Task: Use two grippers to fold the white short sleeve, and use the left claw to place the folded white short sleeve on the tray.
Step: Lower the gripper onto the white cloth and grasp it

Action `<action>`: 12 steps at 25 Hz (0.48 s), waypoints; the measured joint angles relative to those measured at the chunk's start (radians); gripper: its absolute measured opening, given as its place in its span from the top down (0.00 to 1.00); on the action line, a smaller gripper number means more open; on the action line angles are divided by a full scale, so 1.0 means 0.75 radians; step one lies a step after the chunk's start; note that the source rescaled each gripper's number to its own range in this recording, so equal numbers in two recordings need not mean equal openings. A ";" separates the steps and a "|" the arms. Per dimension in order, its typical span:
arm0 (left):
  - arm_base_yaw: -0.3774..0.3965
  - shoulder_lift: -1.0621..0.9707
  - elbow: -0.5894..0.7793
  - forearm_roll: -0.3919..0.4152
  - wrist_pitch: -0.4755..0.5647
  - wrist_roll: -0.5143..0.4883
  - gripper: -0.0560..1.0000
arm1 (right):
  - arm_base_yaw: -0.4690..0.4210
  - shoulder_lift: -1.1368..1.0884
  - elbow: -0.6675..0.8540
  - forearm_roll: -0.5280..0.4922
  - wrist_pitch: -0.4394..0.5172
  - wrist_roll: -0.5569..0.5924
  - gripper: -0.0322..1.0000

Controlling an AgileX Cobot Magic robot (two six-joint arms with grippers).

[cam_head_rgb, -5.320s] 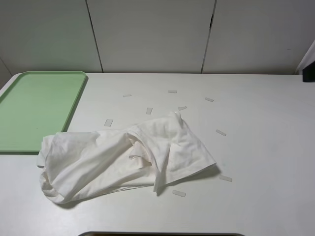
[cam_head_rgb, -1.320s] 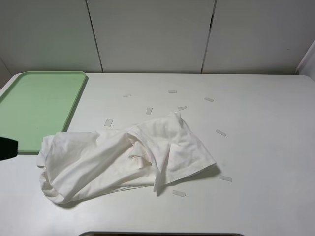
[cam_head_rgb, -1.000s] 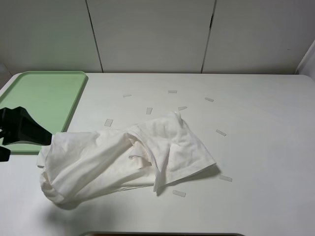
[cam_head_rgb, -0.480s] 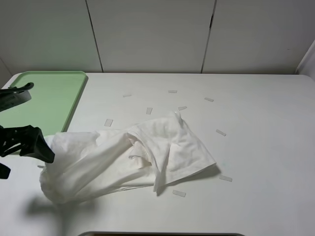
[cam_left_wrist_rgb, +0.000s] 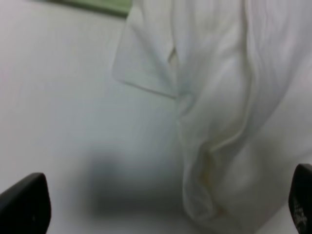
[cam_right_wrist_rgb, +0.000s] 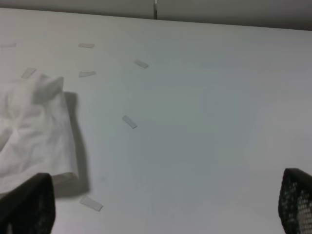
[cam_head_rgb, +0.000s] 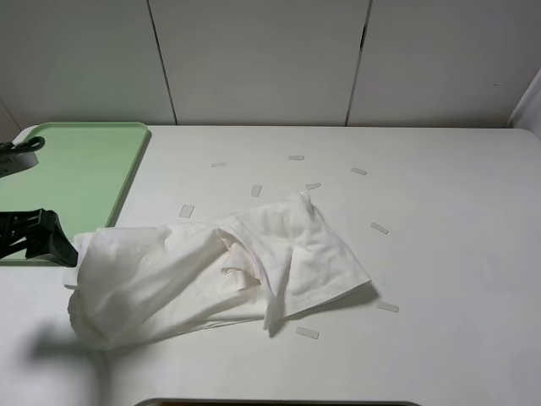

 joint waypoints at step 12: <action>-0.064 0.257 0.000 -0.193 -0.147 0.208 0.05 | 0.000 0.000 0.000 0.000 0.000 0.000 0.00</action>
